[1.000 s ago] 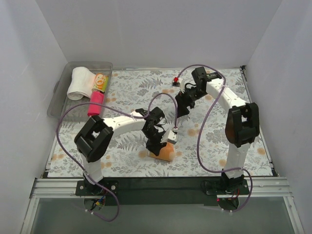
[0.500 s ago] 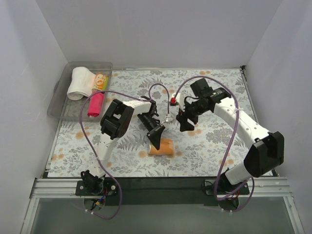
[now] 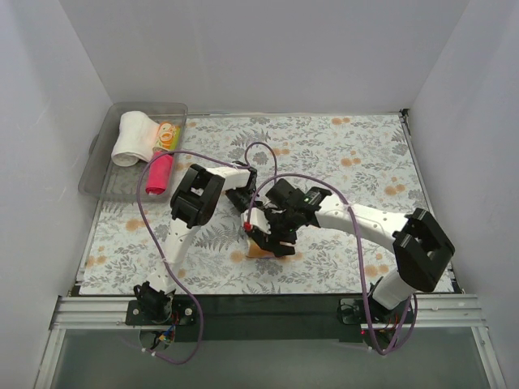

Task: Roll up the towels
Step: Roll the towel

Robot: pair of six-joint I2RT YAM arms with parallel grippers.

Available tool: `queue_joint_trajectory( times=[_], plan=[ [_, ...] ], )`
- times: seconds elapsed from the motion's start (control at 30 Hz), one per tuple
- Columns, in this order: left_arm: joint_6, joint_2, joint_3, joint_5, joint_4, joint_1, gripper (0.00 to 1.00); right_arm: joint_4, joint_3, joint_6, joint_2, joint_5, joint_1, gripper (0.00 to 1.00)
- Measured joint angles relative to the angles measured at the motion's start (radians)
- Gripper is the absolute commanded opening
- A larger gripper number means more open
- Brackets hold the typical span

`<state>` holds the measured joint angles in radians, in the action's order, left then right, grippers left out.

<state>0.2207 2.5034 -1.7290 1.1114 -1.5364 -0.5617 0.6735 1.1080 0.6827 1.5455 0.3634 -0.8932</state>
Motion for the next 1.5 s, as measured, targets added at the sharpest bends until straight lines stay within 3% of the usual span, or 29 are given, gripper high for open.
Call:
queue_joint_trajectory(
  times=[0.17,0.33,0.53,0.57,0.6,0.77,1.03,1.3,1.5],
  plan=[
    [0.0,0.0,-0.002,-0.001,-0.002,0.005,0.17,-0.118,-0.044,-0.023,0.051,-0.041,-0.088,0.63],
    [-0.001,0.002,-0.006,-0.011,0.0,0.011,0.2,-0.222,-0.092,-0.027,0.07,-0.106,-0.109,0.55],
    [-0.002,0.001,-0.006,-0.02,0.006,0.017,0.24,-0.32,-0.127,-0.014,0.085,-0.149,-0.108,0.18],
    [-0.001,0.001,-0.006,-0.021,0.006,0.018,0.24,-0.327,-0.13,-0.013,0.084,-0.15,-0.108,0.05],
    [-0.001,0.001,-0.006,-0.023,0.007,0.018,0.25,-0.332,-0.133,-0.01,0.083,-0.151,-0.108,0.01],
    [-0.002,-0.006,-0.007,-0.029,0.003,0.023,0.36,-0.346,-0.142,0.0,0.077,-0.145,-0.108,0.01],
    [0.029,-0.146,0.051,-0.119,0.129,0.048,0.43,-0.343,-0.142,0.0,0.073,-0.009,-0.042,0.01],
    [0.055,-0.337,0.123,-0.245,0.36,0.219,0.45,-0.227,-0.097,-0.023,0.124,0.215,0.049,0.01],
    [0.006,-0.504,0.224,-0.298,0.536,0.34,0.5,-0.098,0.019,-0.051,0.267,0.417,0.154,0.01]
  ],
)
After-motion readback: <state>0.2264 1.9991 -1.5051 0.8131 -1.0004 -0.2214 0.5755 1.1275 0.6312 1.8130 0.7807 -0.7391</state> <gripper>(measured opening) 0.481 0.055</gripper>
